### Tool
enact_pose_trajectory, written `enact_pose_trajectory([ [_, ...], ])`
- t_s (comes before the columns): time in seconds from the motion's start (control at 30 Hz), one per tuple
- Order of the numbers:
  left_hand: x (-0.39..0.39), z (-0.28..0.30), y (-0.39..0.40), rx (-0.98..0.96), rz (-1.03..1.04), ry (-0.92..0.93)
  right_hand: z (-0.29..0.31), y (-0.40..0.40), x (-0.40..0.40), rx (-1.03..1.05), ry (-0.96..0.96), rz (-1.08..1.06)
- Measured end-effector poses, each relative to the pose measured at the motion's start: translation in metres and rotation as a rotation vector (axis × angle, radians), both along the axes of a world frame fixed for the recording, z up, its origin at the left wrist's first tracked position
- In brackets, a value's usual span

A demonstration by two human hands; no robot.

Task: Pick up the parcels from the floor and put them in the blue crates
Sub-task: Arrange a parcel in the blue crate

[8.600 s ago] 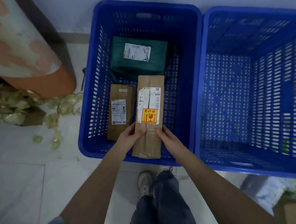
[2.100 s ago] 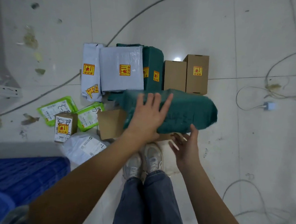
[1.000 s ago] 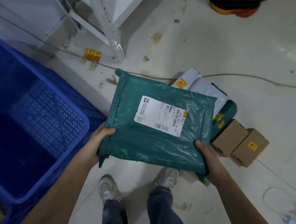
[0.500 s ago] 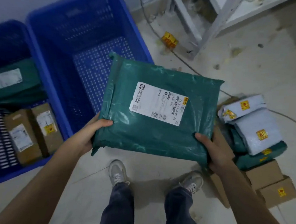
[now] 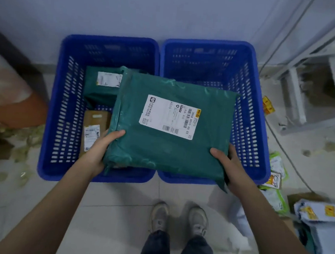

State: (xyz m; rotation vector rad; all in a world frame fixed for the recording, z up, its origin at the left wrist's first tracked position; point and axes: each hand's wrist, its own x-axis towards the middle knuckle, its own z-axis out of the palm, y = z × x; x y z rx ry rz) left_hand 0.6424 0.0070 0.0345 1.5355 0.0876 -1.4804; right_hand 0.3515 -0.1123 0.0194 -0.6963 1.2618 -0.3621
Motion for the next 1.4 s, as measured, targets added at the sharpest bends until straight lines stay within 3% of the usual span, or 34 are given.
enact_pose_trajectory([
  [0.17, 0.042, -0.01, 0.008, 0.053, 0.158, -0.054, -0.017, -0.016, 0.06, 0.005, 0.049, 0.117],
  [0.53, 0.094, -0.025, 0.009, 0.268, 0.413, 0.01, -0.034, -0.04, 0.142, 0.087, 0.12, 0.327],
  [0.9, 0.152, -0.081, -0.016, 0.124, 0.735, 0.176, -0.077, -0.064, 0.232, 0.069, 0.092, 0.369],
  [1.4, 0.294, -0.183, -0.074, 0.131, 0.768, 0.394, -0.166, -0.101, 0.366, 0.052, 0.19, 0.396],
])
